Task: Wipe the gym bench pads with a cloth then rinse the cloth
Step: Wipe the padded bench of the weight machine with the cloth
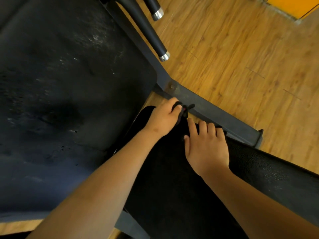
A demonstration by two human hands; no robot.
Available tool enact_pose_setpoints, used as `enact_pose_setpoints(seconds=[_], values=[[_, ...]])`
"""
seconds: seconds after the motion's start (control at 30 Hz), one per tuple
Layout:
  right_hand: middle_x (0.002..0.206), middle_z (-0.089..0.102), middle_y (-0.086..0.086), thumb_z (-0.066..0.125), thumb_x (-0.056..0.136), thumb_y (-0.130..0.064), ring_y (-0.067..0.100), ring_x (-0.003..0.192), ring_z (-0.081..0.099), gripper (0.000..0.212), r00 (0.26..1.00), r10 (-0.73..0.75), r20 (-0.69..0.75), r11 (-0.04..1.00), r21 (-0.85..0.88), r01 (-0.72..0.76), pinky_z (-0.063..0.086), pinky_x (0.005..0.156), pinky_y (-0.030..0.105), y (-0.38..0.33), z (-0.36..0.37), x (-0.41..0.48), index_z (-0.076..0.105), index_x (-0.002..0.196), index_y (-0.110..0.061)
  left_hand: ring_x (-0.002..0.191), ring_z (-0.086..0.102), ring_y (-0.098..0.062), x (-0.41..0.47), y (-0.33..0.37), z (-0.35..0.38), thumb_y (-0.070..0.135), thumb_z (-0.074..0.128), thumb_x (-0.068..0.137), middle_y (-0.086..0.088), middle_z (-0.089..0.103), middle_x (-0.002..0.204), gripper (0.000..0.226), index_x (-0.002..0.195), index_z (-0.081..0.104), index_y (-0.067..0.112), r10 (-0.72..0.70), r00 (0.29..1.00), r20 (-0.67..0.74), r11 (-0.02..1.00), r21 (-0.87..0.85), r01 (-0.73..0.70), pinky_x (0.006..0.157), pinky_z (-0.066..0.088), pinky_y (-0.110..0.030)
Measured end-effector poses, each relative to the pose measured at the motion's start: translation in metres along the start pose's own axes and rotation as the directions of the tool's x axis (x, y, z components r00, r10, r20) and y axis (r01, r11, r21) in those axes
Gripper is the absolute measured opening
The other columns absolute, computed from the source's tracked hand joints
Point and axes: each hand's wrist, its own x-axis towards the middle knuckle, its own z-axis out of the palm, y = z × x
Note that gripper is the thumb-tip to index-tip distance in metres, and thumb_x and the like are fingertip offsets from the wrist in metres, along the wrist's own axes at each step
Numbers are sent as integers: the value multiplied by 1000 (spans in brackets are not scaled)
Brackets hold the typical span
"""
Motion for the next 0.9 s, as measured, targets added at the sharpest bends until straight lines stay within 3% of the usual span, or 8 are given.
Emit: enact_pose_setpoints(seconds=[0.07,0.17,0.3,0.43,0.63,0.7,0.8,0.9], values=[[116,59,13,29,95,-41,32,101,56,57,1000,-1,-2,1000,-3,1,43,85,43,0,-1,0,41,142,-12,107,61,-19,-9,9,-2,19,41,103,-4,65,107,21,110,59,11,-164,986,-40,882,-454,128,97,48,-35],[118,59,14,29,95,-41,33,103,56,57,1000,2,0,1000,-17,-2,43,87,45,-1,0,1,41,142,-12,112,61,-18,-27,14,-4,16,39,103,-5,65,111,21,109,59,13,-203,979,-20,720,-680,136,100,48,-33],[124,57,14,27,96,-42,33,109,54,58,1000,3,-4,999,-43,-3,42,91,45,-1,1,0,35,146,-13,115,60,-17,-45,2,-8,17,40,103,-6,63,117,22,116,58,15,-258,966,-25,655,-739,156,102,47,-36],[126,54,14,23,98,-41,32,113,51,57,1000,3,-20,998,-67,-4,39,93,44,-1,1,0,30,148,-14,106,63,-17,-73,-1,-8,14,44,101,-6,65,105,18,110,58,9,-192,981,-15,698,-705,126,95,51,-31],[132,51,17,26,99,-38,35,119,48,57,999,12,-39,999,-36,-14,37,98,45,-4,1,-4,27,149,-11,106,63,-26,-134,-3,-16,13,49,100,-17,64,108,17,109,57,1,-166,985,-57,731,-677,84,97,50,-38],[145,39,19,30,100,-34,35,133,37,56,1000,5,-23,999,36,-4,29,110,46,-12,-8,-12,26,149,-9,105,62,-28,-151,-1,-25,13,49,100,-18,64,107,17,108,57,1,-170,982,-79,744,-664,76,97,49,-39],[156,23,13,38,98,-29,27,145,19,57,988,-144,-50,969,197,151,15,119,41,-40,-33,-39,25,150,-11,104,63,-27,-172,8,-38,15,50,100,-18,64,106,16,107,58,4,-188,975,-122,759,-647,66,98,49,-41],[152,33,7,50,94,-27,20,142,28,58,978,-175,-111,891,405,205,22,117,36,-70,-66,-77,31,147,-12,102,64,-22,-192,21,-57,16,50,100,-11,66,105,11,103,60,13,-244,949,-199,746,-664,53,98,50,-42]])
